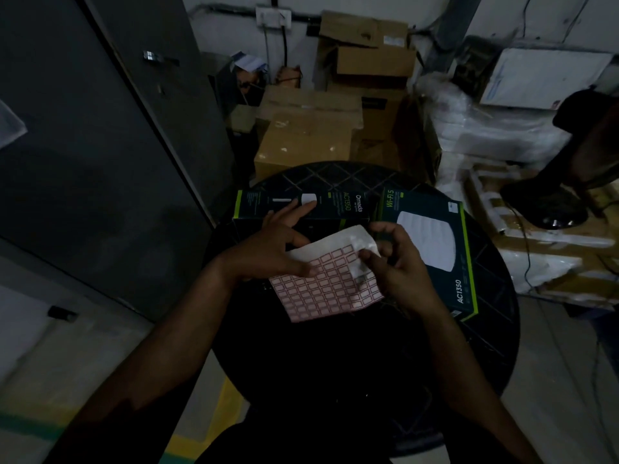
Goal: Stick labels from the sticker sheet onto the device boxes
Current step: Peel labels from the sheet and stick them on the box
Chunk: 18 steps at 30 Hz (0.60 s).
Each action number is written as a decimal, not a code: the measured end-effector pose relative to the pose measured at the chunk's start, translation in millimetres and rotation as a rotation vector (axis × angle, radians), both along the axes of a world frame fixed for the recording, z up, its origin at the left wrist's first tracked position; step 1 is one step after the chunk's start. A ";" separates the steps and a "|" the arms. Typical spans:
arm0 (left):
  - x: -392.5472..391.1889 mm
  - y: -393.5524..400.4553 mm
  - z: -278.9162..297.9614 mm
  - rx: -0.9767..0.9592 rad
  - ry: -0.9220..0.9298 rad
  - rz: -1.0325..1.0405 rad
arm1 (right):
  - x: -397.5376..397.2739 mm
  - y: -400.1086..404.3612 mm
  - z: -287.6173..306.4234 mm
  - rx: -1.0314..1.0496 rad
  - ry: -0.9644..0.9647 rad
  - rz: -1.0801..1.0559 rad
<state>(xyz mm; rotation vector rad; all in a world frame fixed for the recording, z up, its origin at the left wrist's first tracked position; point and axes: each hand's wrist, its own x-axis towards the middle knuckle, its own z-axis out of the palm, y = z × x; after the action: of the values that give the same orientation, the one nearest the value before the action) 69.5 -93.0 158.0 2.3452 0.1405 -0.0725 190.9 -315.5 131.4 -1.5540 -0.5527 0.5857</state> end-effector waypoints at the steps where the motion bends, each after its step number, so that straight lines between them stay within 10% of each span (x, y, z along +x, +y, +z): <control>1: 1.0 -0.4 0.2 -0.003 0.007 0.014 | 0.8 -0.9 -0.8 0.020 0.016 -0.014; 18: 4.6 -2.6 -1.4 -0.029 -0.057 0.068 | -28.5 21.0 -3.1 -0.075 -0.311 -0.002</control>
<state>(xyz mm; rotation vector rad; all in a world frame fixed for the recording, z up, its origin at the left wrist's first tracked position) 74.1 -95.6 156.6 2.3088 0.1899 0.0257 162.4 -294.5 128.2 -1.7297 -0.7705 0.3668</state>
